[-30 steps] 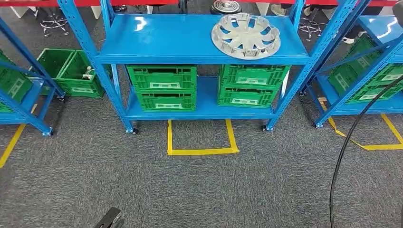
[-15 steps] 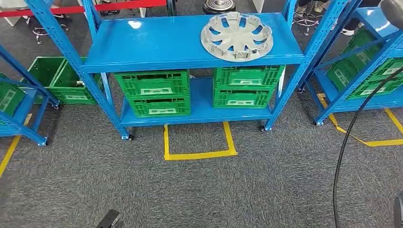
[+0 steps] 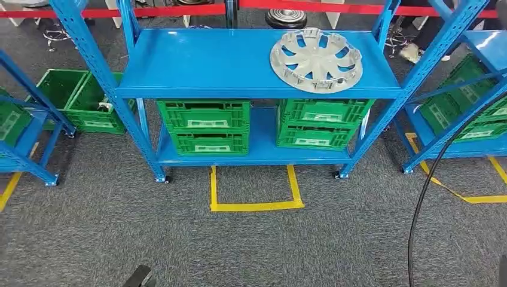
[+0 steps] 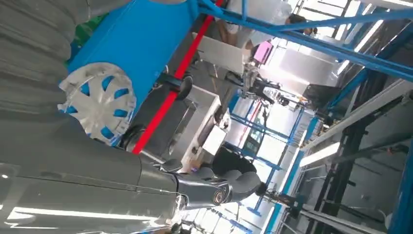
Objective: Take the parts from the cabinet and place them on the table.
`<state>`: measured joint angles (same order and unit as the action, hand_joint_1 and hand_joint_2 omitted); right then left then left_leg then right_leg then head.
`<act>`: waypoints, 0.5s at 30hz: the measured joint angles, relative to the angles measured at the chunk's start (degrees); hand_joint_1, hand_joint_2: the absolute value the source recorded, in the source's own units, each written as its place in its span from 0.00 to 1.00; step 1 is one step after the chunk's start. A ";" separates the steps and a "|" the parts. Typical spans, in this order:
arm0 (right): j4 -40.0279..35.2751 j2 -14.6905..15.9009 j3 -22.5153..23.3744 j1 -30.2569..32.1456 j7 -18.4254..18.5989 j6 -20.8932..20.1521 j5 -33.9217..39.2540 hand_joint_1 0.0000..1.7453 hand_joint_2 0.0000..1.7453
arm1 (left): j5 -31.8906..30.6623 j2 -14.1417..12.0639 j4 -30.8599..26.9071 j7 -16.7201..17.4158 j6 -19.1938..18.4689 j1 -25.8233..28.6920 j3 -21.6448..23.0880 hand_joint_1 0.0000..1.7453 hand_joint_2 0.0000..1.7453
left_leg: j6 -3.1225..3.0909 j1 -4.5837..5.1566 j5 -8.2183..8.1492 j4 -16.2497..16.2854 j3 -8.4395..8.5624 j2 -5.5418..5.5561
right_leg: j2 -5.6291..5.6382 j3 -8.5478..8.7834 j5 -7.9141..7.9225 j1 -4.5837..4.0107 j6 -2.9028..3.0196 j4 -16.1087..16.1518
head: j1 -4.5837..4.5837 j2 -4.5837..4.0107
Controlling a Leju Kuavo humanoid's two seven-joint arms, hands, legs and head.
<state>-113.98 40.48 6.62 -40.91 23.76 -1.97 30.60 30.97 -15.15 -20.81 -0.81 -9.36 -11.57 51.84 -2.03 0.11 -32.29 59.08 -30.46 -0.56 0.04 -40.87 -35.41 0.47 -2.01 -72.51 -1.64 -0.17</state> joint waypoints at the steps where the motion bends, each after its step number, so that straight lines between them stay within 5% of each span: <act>1: 0.02 -0.04 -0.09 -0.11 0.00 -0.02 -0.02 0.00 1.00 | 0.00 0.00 0.02 0.19 -0.04 -0.03 -0.02 0.00 0.00 | 0.04 0.14 -0.66 0.00 0.98 -0.02 | 0.00 0.67 3.11 -0.10 0.45 3.34 | -0.07 0.00; 3: 0.15 -0.09 -0.44 -0.46 -0.22 -0.04 -0.04 0.00 1.00 | 0.00 0.13 0.04 0.57 -0.07 -0.09 -0.04 0.00 0.00 | 0.18 0.27 -1.99 -0.25 2.19 -0.16 | 0.17 2.03 11.24 -0.63 1.88 11.65 | -0.24 -0.02; 4: 0.22 -0.31 -0.55 -0.27 -0.31 -0.13 -0.04 0.00 1.00 | 0.00 0.61 0.04 0.74 -0.13 -0.27 -0.07 0.00 0.00 | 0.44 0.42 -2.11 -0.18 2.42 -0.28 | 0.35 1.47 9.70 -0.90 2.03 11.09 | 0.73 0.00; 5: 0.31 -0.28 -0.70 -0.47 -0.35 -0.29 -0.02 0.00 1.00 | 0.00 0.33 0.11 0.94 -0.11 -0.54 -0.13 0.00 0.00 | 0.89 0.28 -2.31 -0.27 1.88 -0.41 | 0.10 1.93 10.28 -0.95 2.11 12.69 | 0.13 0.00; 9: 0.35 -0.13 -0.70 -0.77 -0.63 -0.39 0.00 0.00 1.00 | -0.02 0.55 0.09 0.96 -0.13 -0.71 -0.33 0.00 0.00 | 2.13 0.38 -2.09 1.27 2.70 0.11 | -0.10 4.40 10.17 -0.40 2.70 14.56 | 0.38 -0.02; 13: 0.55 -0.20 -0.74 -0.81 -0.68 -0.44 0.00 0.00 1.00 | -0.02 0.48 0.11 1.03 -0.02 -0.98 -0.48 0.00 0.00 | 3.12 -0.27 -8.05 15.08 -7.03 0.72 | -0.31 5.33 9.35 -0.09 2.92 14.96 | 1.38 0.00; 14: 0.59 -0.22 -0.76 -0.77 -0.68 -0.44 0.00 0.00 1.00 | -0.02 0.48 0.15 1.05 -0.02 -0.94 -0.46 0.00 0.00 | 3.35 -0.43 -7.59 15.62 -8.43 0.71 | -0.30 5.53 9.13 -0.08 2.87 14.91 | 1.49 0.00; 15: 0.66 -0.31 -0.76 -0.75 -0.68 -0.44 0.00 0.00 1.00 | -0.04 0.48 0.15 1.05 -0.04 -0.87 -0.48 0.00 0.00 | 3.53 -0.59 -5.26 13.71 -8.53 0.66 | -0.30 5.88 8.83 -0.06 2.74 14.88 | 1.60 0.00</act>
<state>-113.33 40.17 5.86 -41.65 23.08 -2.40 30.60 30.93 -14.67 -20.65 0.24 -9.40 -12.44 51.36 1.50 -0.48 -37.55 72.79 -38.99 0.10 -0.26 -34.99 -26.58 0.40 0.72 -57.63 -0.04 -0.17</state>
